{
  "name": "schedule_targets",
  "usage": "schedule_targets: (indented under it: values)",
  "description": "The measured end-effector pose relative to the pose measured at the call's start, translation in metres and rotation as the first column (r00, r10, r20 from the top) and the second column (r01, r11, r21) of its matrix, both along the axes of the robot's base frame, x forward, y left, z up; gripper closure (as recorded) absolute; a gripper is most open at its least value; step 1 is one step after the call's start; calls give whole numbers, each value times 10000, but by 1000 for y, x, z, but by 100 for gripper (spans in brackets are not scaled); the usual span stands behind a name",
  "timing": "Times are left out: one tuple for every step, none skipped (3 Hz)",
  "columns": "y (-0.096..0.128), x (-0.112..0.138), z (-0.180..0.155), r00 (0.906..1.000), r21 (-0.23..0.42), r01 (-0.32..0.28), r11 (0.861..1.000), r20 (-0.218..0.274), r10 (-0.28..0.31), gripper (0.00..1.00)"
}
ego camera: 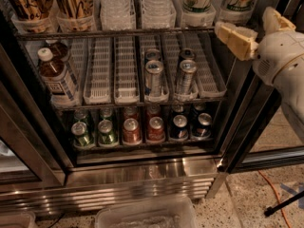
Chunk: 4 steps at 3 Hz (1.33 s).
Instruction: Pick 7up can from top shelf of fridge
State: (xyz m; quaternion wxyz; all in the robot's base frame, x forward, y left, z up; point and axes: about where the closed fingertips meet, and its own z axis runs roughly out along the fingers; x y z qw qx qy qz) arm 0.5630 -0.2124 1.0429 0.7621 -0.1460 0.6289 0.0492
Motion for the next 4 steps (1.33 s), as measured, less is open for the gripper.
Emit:
schedule_targets:
  values:
    - [1, 9, 3, 10000, -32, -48, 10000, 74, 49, 24]
    - [2, 19, 4, 9999, -60, -76, 10000, 90, 76, 25]
    - [0, 28, 6, 9999, -53, -55, 10000, 109, 56, 25]
    - [-4, 38, 10, 9999, -34, -3, 10000, 158, 3, 26]
